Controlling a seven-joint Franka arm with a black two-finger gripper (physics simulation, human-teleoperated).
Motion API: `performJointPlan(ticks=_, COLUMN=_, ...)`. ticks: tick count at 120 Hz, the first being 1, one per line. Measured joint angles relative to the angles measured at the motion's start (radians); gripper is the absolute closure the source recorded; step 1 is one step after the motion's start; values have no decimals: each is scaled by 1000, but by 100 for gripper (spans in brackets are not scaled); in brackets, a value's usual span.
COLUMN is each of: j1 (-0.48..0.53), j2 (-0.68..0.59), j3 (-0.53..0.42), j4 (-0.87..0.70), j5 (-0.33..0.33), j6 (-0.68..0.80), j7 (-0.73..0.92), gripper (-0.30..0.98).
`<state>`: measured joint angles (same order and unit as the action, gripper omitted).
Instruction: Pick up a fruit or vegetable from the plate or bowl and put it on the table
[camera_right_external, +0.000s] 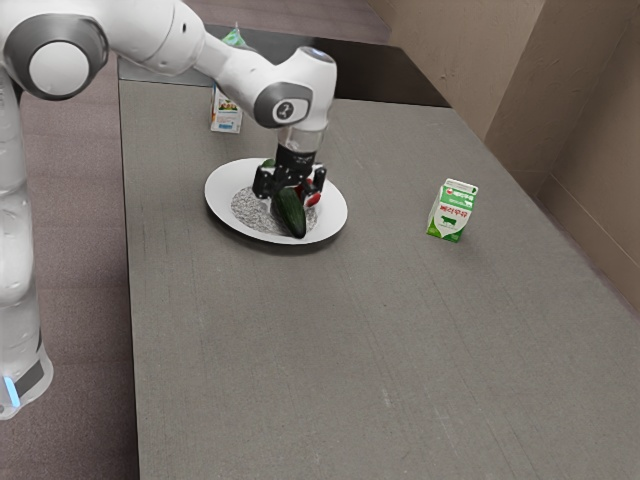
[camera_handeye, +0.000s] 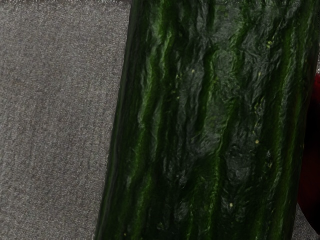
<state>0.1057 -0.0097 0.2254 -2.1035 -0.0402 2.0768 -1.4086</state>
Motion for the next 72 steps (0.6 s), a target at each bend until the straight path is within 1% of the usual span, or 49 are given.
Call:
performJointPlan(ticks=13, j1=7, j2=-2, j3=0, j4=2, j5=-3, j6=5, j7=2, gripper=36)
performJointPlan(ticks=17, j1=9, j2=-2, j3=-1, j4=3, j5=-4, j6=7, j7=2, gripper=40)
performJointPlan(ticks=35, j1=10, j2=-13, j3=-1, j4=4, j5=-4, j6=9, j7=-1, gripper=50)
performJointPlan(ticks=43, j1=-6, j2=-69, j3=-2, j4=2, j5=5, j6=2, j7=-9, gripper=51)
performJointPlan(ticks=51, j1=-55, j2=-124, j3=-11, j4=20, j5=37, j6=-18, j7=-21, gripper=51)
performJointPlan(ticks=57, j1=-76, j2=-150, j3=-45, j4=62, j5=64, j6=-42, j7=-32, gripper=51)
performJointPlan(ticks=65, j1=-84, j2=-214, j3=-133, j4=86, j5=89, j6=-75, j7=-52, gripper=51)
performJointPlan(ticks=72, j1=-93, j2=-226, j3=-222, j4=92, j5=97, j6=-96, j7=-77, gripper=51)
